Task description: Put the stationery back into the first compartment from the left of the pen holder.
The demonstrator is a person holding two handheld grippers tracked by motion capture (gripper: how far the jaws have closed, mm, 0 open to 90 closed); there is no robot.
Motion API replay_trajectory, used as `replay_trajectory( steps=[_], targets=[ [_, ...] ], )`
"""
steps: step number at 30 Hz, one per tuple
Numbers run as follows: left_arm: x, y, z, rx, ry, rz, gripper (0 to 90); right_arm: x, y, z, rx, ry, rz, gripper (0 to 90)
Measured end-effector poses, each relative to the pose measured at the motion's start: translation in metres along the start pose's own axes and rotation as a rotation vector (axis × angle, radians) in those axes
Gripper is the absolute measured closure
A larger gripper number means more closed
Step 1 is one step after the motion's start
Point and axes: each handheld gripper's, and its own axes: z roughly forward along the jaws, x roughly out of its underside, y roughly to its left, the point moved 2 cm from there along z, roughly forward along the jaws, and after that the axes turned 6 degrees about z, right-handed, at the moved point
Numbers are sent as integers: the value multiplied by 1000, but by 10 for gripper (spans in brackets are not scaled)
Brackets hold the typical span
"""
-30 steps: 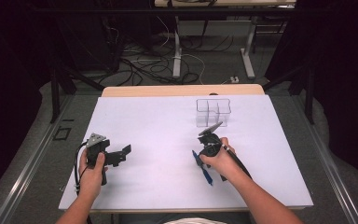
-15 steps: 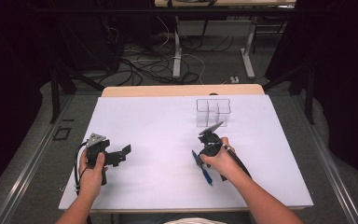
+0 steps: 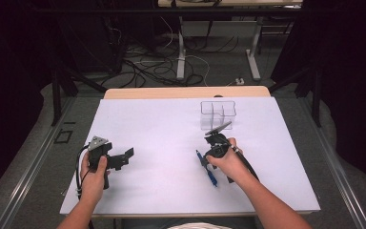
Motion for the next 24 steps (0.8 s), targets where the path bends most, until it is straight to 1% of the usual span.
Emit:
replay_trajectory(
  steps=[3, 7, 9, 10, 11, 12, 13, 15, 16, 17, 18, 19, 20, 21, 24],
  targets=[
    [0, 0, 0, -1, 0, 0, 17, -1, 0, -2, 3, 2, -15, 798],
    [0, 0, 0, -1, 0, 0, 17, -2, 0, -5, -8, -21, -14, 798],
    [0, 0, 0, 0, -1, 0, 17, -2, 0, -6, -21, -47, -14, 798],
    [0, 0, 0, 0, -1, 0, 17, -3, -1, -5, -29, -68, -18, 798],
    [0, 0, 0, 0, 0, 0, 17, -3, -2, -6, -36, -76, -27, 798],
    [0, 0, 0, 0, -1, 0, 17, -3, -1, -7, -38, -87, -22, 798],
    [0, 0, 0, 1, -1, 0, 17, -4, -3, -7, -39, -104, -42, 798],
    [0, 0, 0, 1, 0, 0, 16, -5, -2, -10, -36, -103, -43, 798],
    [0, 0, 0, 1, 0, 0, 17, -5, -2, -10, -61, -139, -51, 798],
    [0, 0, 0, 1, 0, 0, 17, -5, -3, -10, -64, -172, -70, 798],
    [0, 0, 0, 1, 1, 0, 17, -5, -1, -13, -51, -152, -65, 798],
    [0, 0, 0, 0, 3, -2, 17, -5, -2, -13, -48, -181, -84, 798],
    [0, 0, 0, 1, 2, -2, 17, -6, -1, -14, -52, -201, -92, 798],
    [0, 0, 0, 1, 2, -1, 17, -5, -1, -16, -36, -206, -100, 798],
    [1, 0, 0, 1, 3, -2, 16, -6, 0, -19, -31, -264, -123, 798]
  ],
)
